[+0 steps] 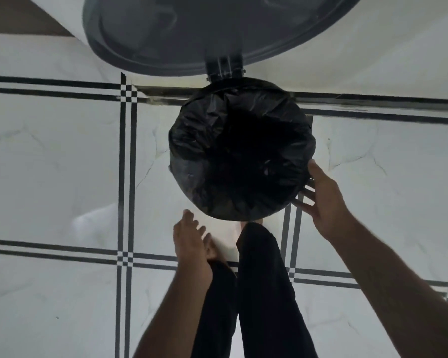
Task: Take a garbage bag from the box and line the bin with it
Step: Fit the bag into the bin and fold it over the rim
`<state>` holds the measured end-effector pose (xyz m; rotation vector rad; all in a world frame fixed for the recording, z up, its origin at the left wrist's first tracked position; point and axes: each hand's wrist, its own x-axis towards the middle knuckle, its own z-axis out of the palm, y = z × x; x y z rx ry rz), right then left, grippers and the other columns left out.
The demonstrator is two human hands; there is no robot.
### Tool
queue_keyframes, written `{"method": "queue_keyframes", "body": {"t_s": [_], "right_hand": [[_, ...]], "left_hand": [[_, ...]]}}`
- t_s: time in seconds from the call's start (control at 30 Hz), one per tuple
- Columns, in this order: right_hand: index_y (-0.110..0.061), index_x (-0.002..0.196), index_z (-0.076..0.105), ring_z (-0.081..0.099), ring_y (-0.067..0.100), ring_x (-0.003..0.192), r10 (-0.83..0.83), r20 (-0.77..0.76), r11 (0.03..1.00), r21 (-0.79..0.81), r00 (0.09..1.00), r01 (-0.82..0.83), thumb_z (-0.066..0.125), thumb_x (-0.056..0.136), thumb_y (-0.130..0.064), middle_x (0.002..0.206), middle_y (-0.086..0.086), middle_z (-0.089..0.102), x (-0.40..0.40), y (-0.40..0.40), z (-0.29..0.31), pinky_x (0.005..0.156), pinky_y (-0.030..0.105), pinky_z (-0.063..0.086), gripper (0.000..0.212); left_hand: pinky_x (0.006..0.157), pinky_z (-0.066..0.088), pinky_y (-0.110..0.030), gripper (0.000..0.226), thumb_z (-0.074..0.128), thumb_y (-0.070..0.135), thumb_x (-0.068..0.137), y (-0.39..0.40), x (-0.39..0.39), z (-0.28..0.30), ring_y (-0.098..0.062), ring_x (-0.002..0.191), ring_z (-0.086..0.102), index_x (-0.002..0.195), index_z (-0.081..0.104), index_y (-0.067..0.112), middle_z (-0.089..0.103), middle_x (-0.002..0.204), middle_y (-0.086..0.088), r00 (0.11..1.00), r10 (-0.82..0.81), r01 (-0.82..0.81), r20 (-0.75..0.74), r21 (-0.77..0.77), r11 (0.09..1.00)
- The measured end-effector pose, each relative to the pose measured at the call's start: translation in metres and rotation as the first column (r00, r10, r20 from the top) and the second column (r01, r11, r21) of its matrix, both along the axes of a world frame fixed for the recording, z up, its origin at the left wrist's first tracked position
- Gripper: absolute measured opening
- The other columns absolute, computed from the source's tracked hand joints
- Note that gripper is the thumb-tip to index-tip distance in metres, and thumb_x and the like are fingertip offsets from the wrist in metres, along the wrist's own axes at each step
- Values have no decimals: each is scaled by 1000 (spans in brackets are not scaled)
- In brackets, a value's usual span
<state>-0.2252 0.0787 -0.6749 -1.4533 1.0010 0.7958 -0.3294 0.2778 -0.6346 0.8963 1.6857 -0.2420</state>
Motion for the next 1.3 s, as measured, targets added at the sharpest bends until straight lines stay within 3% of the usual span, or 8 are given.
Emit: {"method": "queue_keyframes", "body": {"t_s": [0.07,0.27,0.57,0.73,0.87,1.03,1.13,1.3], "right_hand": [[-20,126,65,65,19,117,-5,18,1000,21,1000,5,58,94,-52,123,2,70,-2,2,-4,89,39,58,45],[-15,128,64,67,22,114,-79,43,994,81,996,76,60,96,-43,122,3,71,-4,1,-12,98,45,55,42],[-14,116,68,73,17,101,-225,25,941,266,974,211,53,101,-35,109,2,76,-20,-3,-7,89,38,60,30],[-14,104,64,55,19,75,-497,-83,834,230,864,502,58,89,-62,89,3,58,-30,-6,-5,88,34,48,51],[-12,115,57,64,21,85,-592,-148,784,121,792,609,43,100,-55,102,8,64,-46,-4,-4,92,43,53,48],[-11,113,66,73,34,104,-499,-217,783,303,839,543,43,99,-56,108,13,75,-65,12,3,95,57,53,52],[-8,111,65,72,33,106,-574,-210,721,329,792,610,47,96,-59,108,11,75,-62,13,1,97,57,52,56],[-8,106,66,70,29,106,-617,-197,697,314,762,645,47,92,-67,107,11,72,-45,8,-9,90,44,57,64]], "left_hand": [[101,48,-39,38,40,46,102,6,2,-5,-24,110,60,113,59,15,63,115,-6,993,102,-89,63,-179,980],[107,45,-44,49,38,49,102,6,22,-13,-28,118,57,136,51,15,58,127,-8,976,151,-117,158,-205,972],[97,49,-36,47,32,48,104,8,13,-13,-23,111,62,111,61,12,65,117,-7,974,130,-107,186,-128,986],[102,46,-34,45,35,45,104,8,5,-16,-17,105,64,117,63,13,68,114,-3,981,108,-90,160,-117,989],[102,47,-32,30,43,30,102,10,-1,-18,-15,103,67,115,65,14,71,113,-1,976,157,-138,151,-133,981],[90,56,-35,26,53,20,99,11,-6,-19,-23,100,70,119,63,6,70,115,-11,946,259,-214,195,-226,950],[81,61,-38,36,50,25,100,12,-5,-20,-30,99,72,124,58,0,69,118,-18,926,323,-264,196,-279,924],[92,56,-43,36,50,34,99,10,-1,-23,-29,100,70,110,62,2,70,107,-14,923,336,-269,189,-308,913]]}}
